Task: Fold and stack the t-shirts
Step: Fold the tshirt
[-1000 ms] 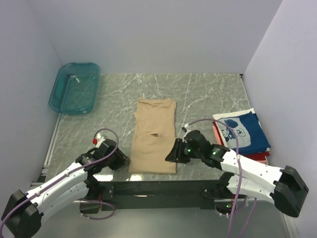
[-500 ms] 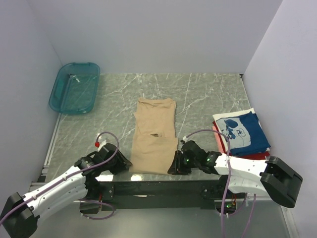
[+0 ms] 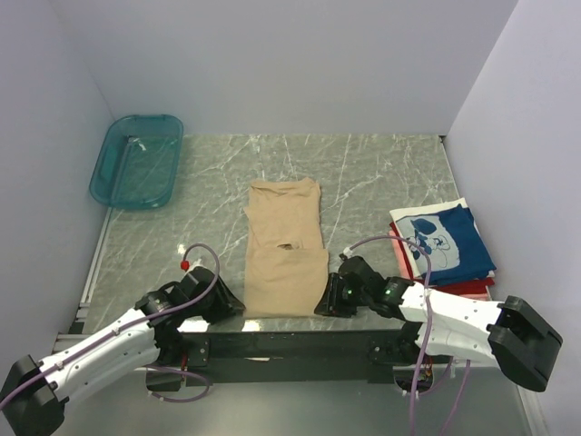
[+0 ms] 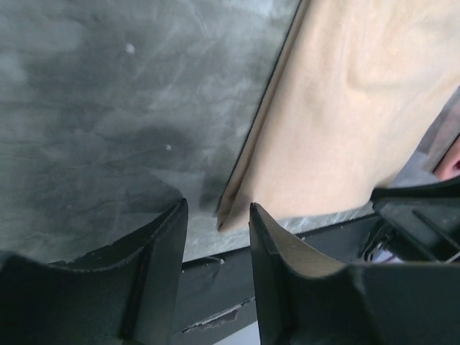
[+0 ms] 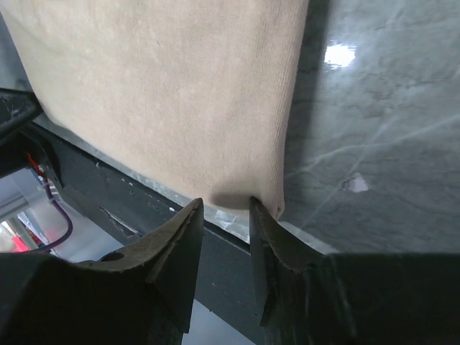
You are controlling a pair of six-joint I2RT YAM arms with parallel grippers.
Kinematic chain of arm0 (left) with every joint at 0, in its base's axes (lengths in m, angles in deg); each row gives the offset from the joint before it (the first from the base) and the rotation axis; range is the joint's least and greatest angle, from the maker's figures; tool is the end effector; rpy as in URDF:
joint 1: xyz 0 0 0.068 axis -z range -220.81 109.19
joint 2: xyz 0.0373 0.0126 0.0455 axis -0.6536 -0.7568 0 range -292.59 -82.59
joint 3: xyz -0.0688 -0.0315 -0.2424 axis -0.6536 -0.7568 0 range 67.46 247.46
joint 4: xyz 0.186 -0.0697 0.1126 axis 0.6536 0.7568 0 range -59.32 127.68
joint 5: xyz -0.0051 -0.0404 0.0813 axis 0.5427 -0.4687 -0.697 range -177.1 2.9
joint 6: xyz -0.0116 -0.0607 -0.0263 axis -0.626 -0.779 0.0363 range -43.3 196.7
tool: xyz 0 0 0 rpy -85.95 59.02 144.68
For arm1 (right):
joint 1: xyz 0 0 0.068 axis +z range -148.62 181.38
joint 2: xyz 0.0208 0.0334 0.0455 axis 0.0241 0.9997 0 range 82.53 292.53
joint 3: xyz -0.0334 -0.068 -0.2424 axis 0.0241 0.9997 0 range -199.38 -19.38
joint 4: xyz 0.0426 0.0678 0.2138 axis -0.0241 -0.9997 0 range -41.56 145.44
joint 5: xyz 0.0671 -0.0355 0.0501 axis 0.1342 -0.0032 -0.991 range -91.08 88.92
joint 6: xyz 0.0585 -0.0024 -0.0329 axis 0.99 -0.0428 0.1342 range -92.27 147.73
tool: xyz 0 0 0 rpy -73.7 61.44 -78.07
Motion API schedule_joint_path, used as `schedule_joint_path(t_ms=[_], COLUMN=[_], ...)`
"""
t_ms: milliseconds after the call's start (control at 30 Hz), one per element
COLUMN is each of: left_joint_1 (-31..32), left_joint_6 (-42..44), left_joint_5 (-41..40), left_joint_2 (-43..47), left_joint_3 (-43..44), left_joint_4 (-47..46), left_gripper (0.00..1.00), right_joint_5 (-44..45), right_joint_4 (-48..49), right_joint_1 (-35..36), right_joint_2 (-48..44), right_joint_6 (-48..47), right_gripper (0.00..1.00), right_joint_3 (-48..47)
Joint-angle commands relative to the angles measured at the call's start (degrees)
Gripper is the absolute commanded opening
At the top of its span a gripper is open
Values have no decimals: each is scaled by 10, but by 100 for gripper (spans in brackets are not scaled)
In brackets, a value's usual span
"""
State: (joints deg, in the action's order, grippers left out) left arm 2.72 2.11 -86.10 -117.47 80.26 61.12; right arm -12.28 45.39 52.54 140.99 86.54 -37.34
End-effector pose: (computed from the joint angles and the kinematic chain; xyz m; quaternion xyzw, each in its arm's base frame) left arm 0.0817 -0.0789 0.1290 -0.2507 0.9131 -0.2798 0.1581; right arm 0.0989 0.1395 0.1339 0.0296 0.9369 0.3278 0.1176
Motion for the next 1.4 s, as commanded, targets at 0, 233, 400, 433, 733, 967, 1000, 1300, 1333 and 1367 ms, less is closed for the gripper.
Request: schedule_joint_path(t_ms=[0,233,400,433,733,967,1000,1300,1333,1367], left_joint_1=[10,40,54,58,71,74,74,75,75,74], left_joint_6=[9,5,1,1,-4,0,-1,13,15,21], left_joint_5=[23,31,26,26,15,13,13,8,7,7], left_joint_2=[4,-28,-59,-63,-110,-119,-118,-99,-95,-93], left_joint_3=[-14,-23,-23,-23,-14,-3,-3,24,28,32], left_joint_4=[-27,-67,-80,-81,-95,-92,-91,-63,-58,-48], left_gripper=[45,45,41,41,31,19,16,1,1,1], right_joint_5=[24,23,36,43,18,14,14,24,28,29], right_joint_4=[-36,-71,-119,-126,-88,-39,-36,-43,-52,-71], right_joint_1=[-11,-13,-15,-15,-16,-15,-16,-16,-16,-16], right_joint_2=[-15,-47,-90,-96,-109,-66,-62,-59,-64,-79], right_joint_6=[-19,-24,-21,-21,-2,1,2,-2,-4,-10], right_gripper=[40,42,46,47,49,47,47,22,18,17], right_joint_3=[-14,-35,-31,-29,22,34,35,23,20,13])
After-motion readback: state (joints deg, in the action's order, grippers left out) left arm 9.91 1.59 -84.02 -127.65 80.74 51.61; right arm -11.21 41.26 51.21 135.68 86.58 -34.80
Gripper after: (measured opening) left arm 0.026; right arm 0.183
